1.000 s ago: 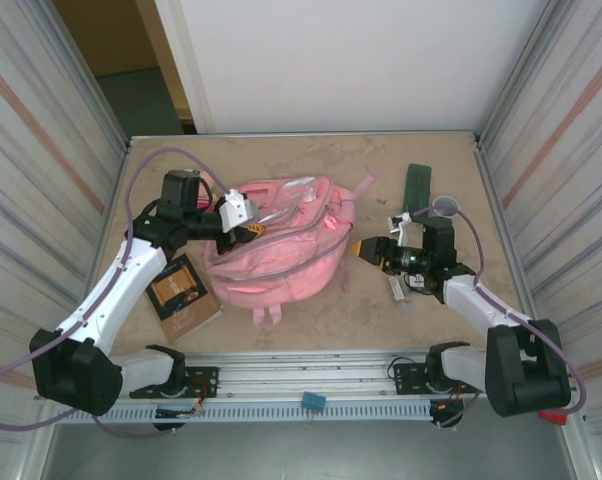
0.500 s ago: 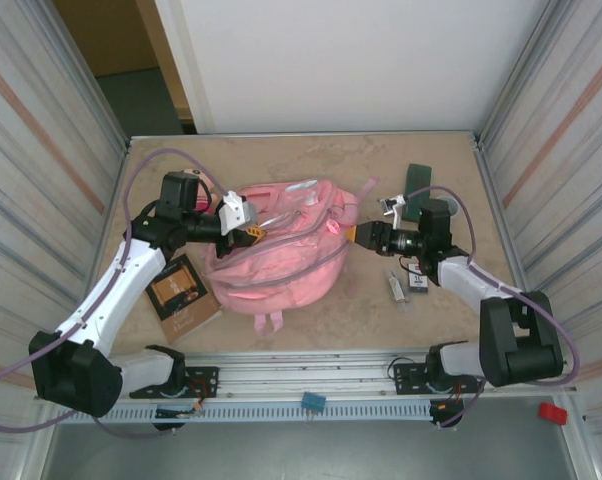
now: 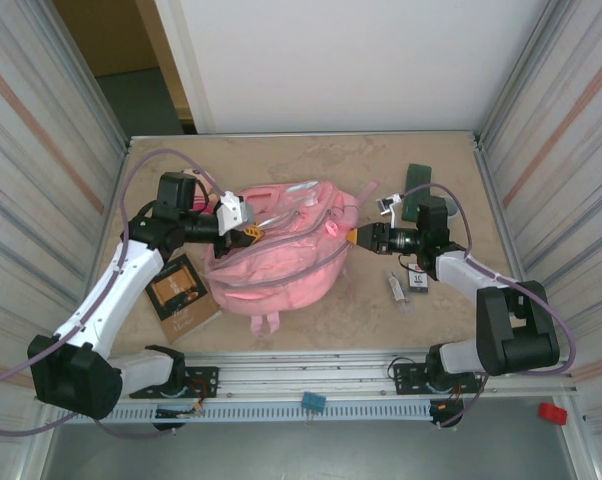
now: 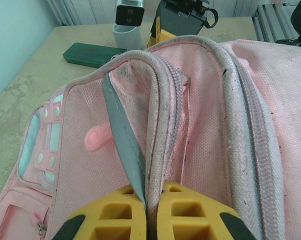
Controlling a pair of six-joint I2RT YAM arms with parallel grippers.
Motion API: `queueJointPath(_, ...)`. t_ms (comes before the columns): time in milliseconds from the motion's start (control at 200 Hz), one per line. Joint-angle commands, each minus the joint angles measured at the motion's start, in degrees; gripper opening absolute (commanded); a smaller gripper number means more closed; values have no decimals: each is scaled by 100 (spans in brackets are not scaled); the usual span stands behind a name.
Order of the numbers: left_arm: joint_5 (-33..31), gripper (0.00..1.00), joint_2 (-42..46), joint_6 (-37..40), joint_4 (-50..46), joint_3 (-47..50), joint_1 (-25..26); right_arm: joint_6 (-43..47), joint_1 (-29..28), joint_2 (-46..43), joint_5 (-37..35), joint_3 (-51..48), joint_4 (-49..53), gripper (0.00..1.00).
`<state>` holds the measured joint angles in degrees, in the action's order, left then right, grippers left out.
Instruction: Pack books, pencil case, and school supplies into a backpack
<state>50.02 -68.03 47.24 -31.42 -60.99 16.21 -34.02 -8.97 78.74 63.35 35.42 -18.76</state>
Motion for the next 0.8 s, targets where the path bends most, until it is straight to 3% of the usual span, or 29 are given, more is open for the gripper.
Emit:
queueJointPath(0,614,0,319,-45,675,-181,-50,90,-14,-63,255,-37,4,26)
queueJointPath(180,500,0,346,-117,775,-134,-51,-30,-33,-59,301,-26,-120,12)
queueJointPath(296,264,0,408,-185,921,-40,-54,-113,-36,-143,258,-85,-129,25)
queueJointPath(436,-27,0,487,-287,1173,112,-49,-162,-86,-293,224,-173,12,32)
queueJointPath(496,-133,0,507,-340,1271,157,-55,-113,-120,-375,137,-210,146,27)
queueJointPath(656,-331,0,514,-418,1410,218,-48,11,-135,-433,-97,-182,532,0)
queueJointPath(797,-753,0,521,-616,1515,224,-39,92,-174,-436,-450,16,1047,0)
